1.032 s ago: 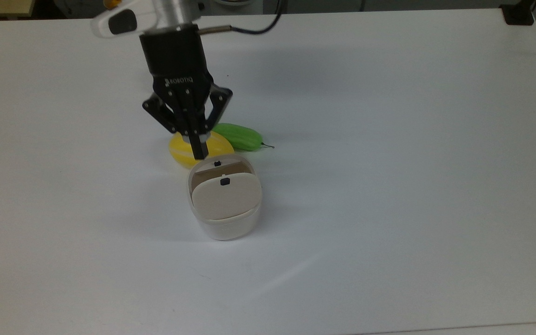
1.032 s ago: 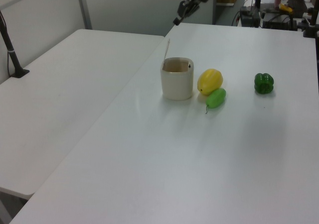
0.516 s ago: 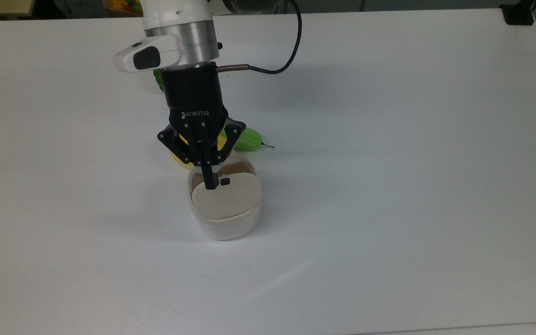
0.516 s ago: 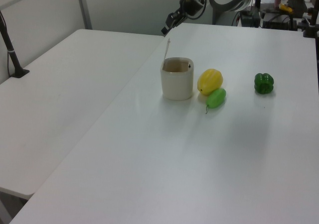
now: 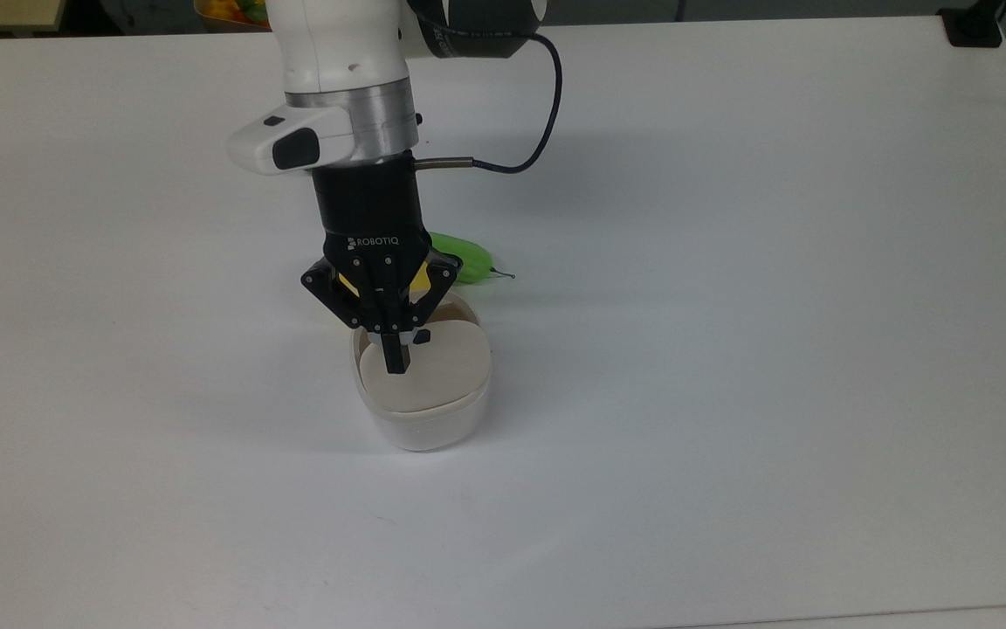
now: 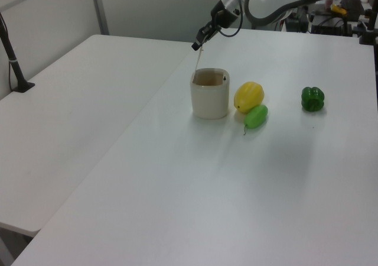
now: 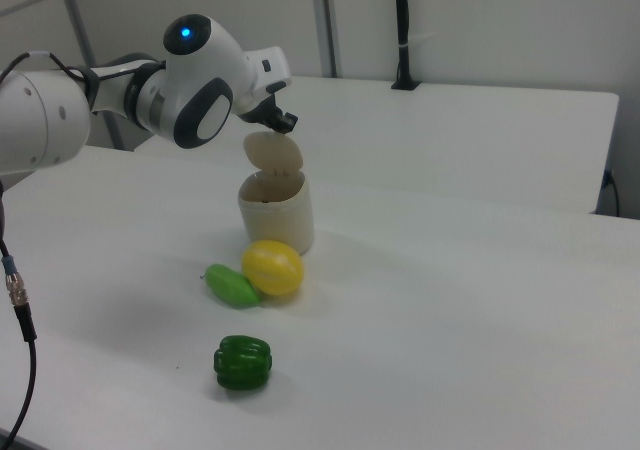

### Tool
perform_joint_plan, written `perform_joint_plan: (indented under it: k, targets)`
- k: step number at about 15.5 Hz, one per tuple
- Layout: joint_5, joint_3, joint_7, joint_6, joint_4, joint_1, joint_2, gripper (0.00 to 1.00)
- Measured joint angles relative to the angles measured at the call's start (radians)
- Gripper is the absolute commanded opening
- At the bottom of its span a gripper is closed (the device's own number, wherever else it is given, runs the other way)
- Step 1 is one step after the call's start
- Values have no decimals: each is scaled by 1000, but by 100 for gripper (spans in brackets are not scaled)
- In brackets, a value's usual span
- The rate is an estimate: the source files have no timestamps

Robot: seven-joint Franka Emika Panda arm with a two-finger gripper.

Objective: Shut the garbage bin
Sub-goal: 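Push the flip lid down onto the bin opening with the gripper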

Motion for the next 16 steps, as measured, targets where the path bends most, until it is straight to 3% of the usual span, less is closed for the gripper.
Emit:
perform_joint_plan:
  k: [10, 16]
  targets:
    - [0, -2, -19, -306, 0, -19, 2, 0]
    - [0, -2, -25, -357, -7, -40, 13, 0]
